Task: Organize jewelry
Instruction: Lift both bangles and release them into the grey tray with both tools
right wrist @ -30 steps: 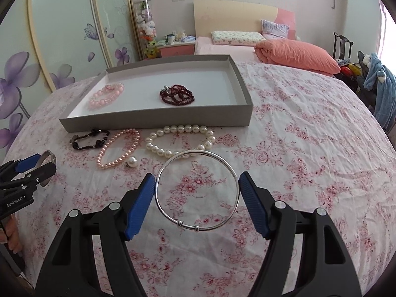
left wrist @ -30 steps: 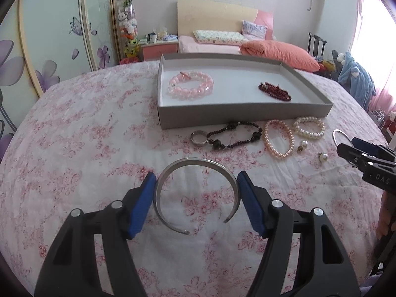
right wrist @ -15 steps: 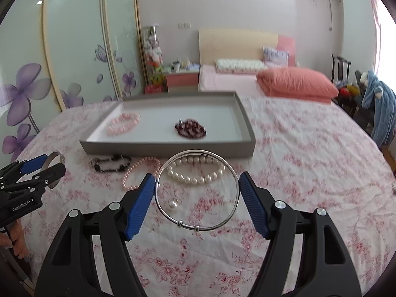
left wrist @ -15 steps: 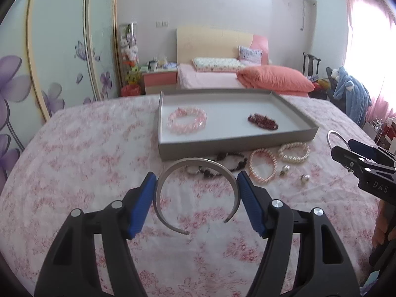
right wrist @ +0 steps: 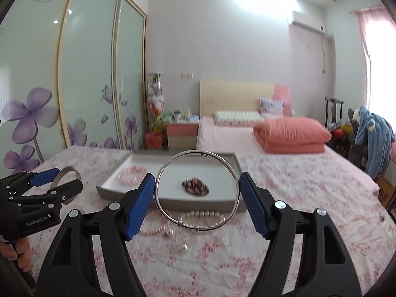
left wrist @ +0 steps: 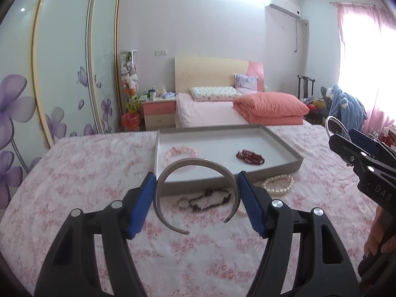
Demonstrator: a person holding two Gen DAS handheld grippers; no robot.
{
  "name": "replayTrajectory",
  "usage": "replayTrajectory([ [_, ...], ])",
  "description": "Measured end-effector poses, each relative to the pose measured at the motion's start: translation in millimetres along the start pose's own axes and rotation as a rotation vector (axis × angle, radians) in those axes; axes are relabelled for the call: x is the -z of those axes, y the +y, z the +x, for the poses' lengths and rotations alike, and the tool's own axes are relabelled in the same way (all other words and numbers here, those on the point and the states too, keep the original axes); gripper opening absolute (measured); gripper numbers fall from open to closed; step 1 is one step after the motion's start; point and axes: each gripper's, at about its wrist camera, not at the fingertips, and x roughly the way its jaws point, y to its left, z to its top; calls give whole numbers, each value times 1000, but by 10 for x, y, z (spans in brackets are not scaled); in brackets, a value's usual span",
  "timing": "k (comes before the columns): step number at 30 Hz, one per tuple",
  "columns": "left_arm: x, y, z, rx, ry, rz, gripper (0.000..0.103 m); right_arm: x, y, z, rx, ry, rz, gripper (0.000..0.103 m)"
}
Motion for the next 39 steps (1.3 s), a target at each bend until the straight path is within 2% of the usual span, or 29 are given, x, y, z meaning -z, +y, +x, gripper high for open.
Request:
replayTrajectory([
  [7, -197, -66, -11, -9, -70, 14, 66, -175, 19, 49, 13, -74, 1, 70],
  [15, -479, -119, 155, -32, -138, 25, 66, -356, -6, 242, 39, -127, 17, 70],
  [22, -641, -142, 427, -38, -139, 14, 66, -393, -42, 497, 50, -127, 31, 70],
  [30, -680, -90, 891, -36, -82, -11, 66, -335, -79, 971, 42, -53, 59, 70],
  [39, -568, 6, 1476, -27, 35, -29, 66, -116, -106, 1627, 12, 149, 105, 70],
])
